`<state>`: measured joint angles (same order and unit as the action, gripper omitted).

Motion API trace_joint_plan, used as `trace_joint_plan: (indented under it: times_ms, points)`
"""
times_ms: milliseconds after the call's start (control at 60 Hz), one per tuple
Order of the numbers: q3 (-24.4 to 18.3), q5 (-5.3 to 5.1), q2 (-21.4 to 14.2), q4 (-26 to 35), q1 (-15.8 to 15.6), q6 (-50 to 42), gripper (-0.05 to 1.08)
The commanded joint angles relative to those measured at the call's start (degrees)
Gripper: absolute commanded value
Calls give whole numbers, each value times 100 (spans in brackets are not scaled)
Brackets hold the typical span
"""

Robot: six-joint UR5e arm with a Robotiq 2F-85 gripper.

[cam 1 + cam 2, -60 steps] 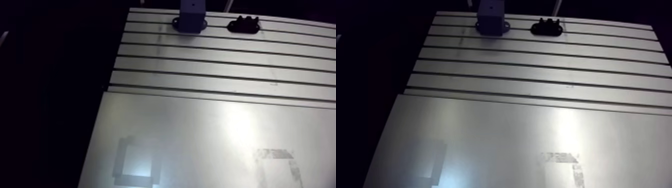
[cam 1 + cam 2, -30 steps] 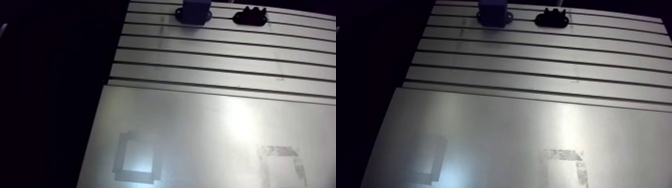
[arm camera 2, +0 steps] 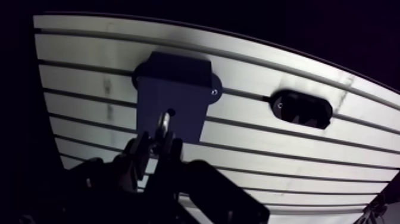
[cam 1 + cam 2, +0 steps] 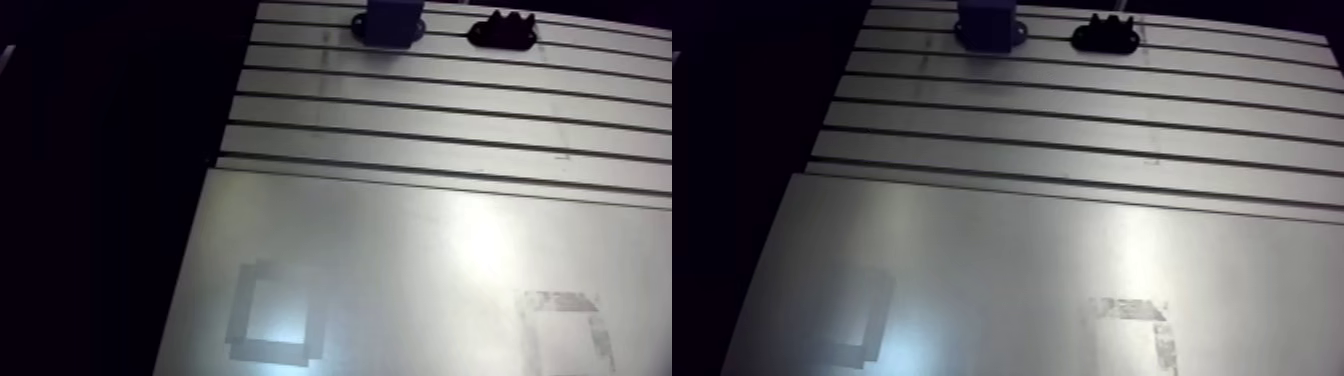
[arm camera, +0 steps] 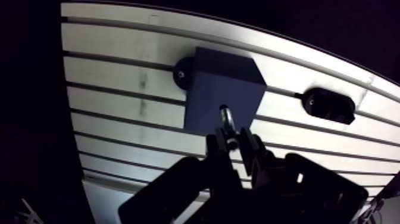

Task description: Pick up the M10 bolt and insert it into the hole until fully seated.

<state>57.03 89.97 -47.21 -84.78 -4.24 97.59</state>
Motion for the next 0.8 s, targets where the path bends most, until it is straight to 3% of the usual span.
trace_joint_plan:
  times_ms: [17, 800]
  points:
    - [40, 15, 6, -7, -24, -16, 108]
    - [172, 24, 6, -51, -25, -25, 108]
